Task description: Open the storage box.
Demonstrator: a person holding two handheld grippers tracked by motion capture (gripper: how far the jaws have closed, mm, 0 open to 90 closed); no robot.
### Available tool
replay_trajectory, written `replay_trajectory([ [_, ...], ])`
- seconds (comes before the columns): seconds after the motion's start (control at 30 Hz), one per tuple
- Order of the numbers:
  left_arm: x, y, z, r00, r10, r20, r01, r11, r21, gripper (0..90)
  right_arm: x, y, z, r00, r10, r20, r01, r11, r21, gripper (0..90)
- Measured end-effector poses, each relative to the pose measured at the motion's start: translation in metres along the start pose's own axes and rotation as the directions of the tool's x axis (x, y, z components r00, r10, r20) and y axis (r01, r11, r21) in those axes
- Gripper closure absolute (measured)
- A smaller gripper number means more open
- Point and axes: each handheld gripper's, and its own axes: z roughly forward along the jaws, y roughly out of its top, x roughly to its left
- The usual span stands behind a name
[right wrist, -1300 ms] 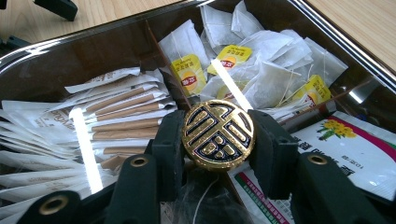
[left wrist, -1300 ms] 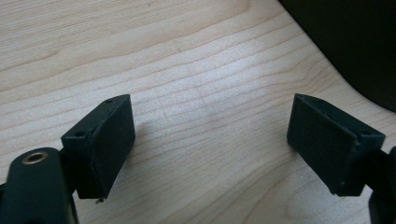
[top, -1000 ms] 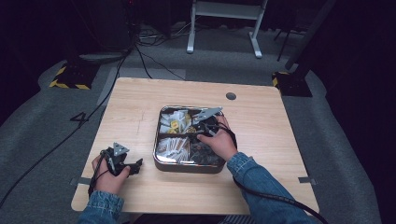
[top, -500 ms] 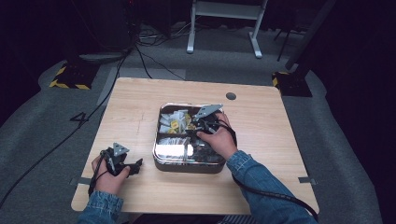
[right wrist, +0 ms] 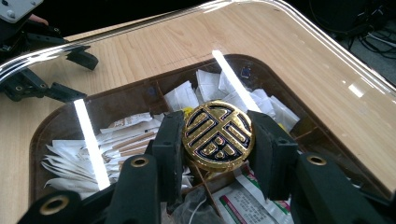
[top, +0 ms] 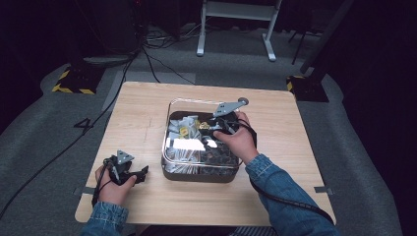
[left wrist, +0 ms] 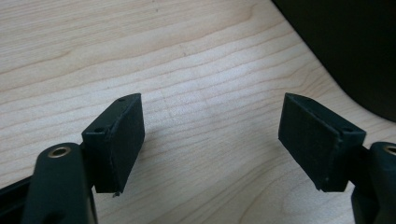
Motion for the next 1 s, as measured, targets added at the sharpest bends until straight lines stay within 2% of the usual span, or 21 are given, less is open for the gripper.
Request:
replay_trajectory([
  [0.07,0.0,0.001,-0.001,1.0,-0.008,-0.001,0.008,1.0,-0.003,23.7,-0.001,0.001,-0.005,1.0,0.001,0.001,-0.001,1.0,-0.007,58.4],
  [0.33,-0.001,0.004,0.0,0.9999,0.005,-0.012,-0.005,0.9999,0.013,25.1,-0.007,-0.002,-0.029,0.9999,0.002,0.011,-0.002,1.0,-0.025,58.4],
  [0.53,0.001,0.005,0.001,0.9998,-0.018,-0.011,0.018,0.9998,0.006,26.0,-0.017,-0.008,-0.052,0.9993,0.004,0.037,-0.003,0.999,-0.031,58.4],
  [0.63,0.003,0.005,0.002,0.9994,-0.024,-0.024,0.024,0.9997,0.002,26.8,-0.022,-0.012,-0.063,0.9986,0.001,0.053,0.0,1.0,-0.024,58.4],
  [0.8,0.007,0.004,-0.005,0.9974,-0.047,-0.055,0.046,0.9984,-0.033,29.3,-0.032,-0.022,-0.081,0.9965,-0.009,0.083,0.008,1.0,0.003,58.5],
  [0.9,0.008,0.002,-0.007,0.9966,-0.053,-0.063,0.052,0.9983,-0.026,29.2,-0.039,-0.027,-0.091,0.9954,0.001,0.096,-0.002,1.0,0.005,58.4],
  [1.0,0.008,0.001,-0.008,0.9968,-0.042,-0.067,0.041,0.999,-0.017,29.1,-0.046,-0.033,-0.1,0.9941,0.014,0.107,-0.014,1.0,0.005,58.4],
])
